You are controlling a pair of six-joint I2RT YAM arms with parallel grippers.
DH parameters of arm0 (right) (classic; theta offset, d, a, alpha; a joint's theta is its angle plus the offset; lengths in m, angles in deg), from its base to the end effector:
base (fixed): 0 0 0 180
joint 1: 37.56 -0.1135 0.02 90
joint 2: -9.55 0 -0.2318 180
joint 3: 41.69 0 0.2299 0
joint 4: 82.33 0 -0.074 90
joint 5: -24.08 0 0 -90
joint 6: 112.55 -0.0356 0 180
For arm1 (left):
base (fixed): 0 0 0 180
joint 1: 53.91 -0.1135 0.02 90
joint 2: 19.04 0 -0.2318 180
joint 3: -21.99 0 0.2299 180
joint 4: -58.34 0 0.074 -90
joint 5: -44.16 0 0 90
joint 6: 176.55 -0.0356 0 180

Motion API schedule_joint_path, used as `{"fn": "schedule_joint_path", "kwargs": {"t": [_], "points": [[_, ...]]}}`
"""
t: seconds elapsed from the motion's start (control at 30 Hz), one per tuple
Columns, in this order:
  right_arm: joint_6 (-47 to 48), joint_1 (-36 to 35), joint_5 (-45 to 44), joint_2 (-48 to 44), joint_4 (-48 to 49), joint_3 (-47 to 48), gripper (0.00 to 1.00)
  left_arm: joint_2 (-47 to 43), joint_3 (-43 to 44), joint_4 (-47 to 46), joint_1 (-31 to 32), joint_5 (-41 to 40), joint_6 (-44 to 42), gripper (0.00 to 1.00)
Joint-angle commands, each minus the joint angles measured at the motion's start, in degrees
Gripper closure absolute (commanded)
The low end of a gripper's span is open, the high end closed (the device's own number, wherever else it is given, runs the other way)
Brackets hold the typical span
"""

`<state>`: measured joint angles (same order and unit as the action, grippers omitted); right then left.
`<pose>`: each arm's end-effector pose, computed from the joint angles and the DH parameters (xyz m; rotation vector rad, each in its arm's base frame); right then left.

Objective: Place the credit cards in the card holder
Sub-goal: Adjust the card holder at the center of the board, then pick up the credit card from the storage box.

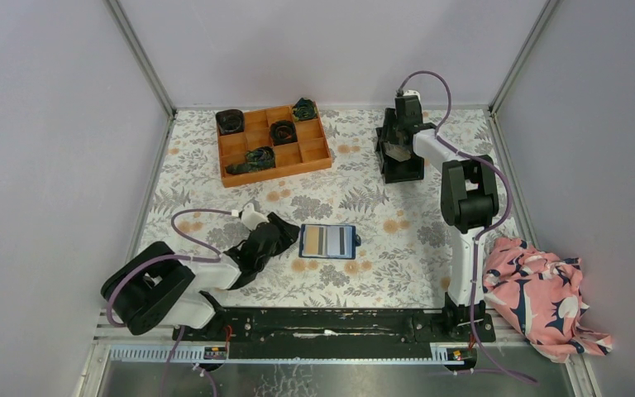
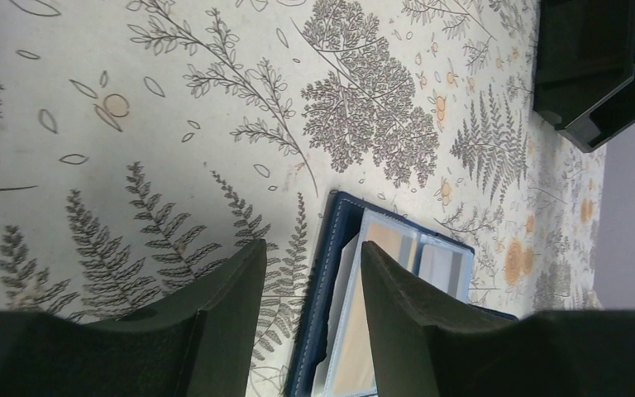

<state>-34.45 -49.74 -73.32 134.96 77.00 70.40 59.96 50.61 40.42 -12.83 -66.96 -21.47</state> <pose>0.4591 0.0944 0.1884 0.0690 2.1591 0.1030 0.1689 -0.1302 0.1064 -0.6676 2.0737 -0.7086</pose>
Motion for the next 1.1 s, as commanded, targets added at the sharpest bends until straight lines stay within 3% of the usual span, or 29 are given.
{"fn": "schedule_joint_path", "kwargs": {"t": [0.0, 0.27, 1.07], "points": [[-1.91, 0.32, 3.00, -0.26, -0.25, -0.92, 0.46, -2.93, -0.06, 6.96, -0.47, -1.98, -3.02, 0.46], [-4.37, 0.49, 6.99, -1.59, 0.62, -2.27, 0.59, -3.86, 0.88, 8.33, -0.47, -0.68, -3.03, 0.46], [-6.70, 0.08, 10.85, -7.02, 0.58, -5.21, 0.60, -1.31, 2.81, 7.31, -0.48, 1.72, -3.03, 0.46]]}}
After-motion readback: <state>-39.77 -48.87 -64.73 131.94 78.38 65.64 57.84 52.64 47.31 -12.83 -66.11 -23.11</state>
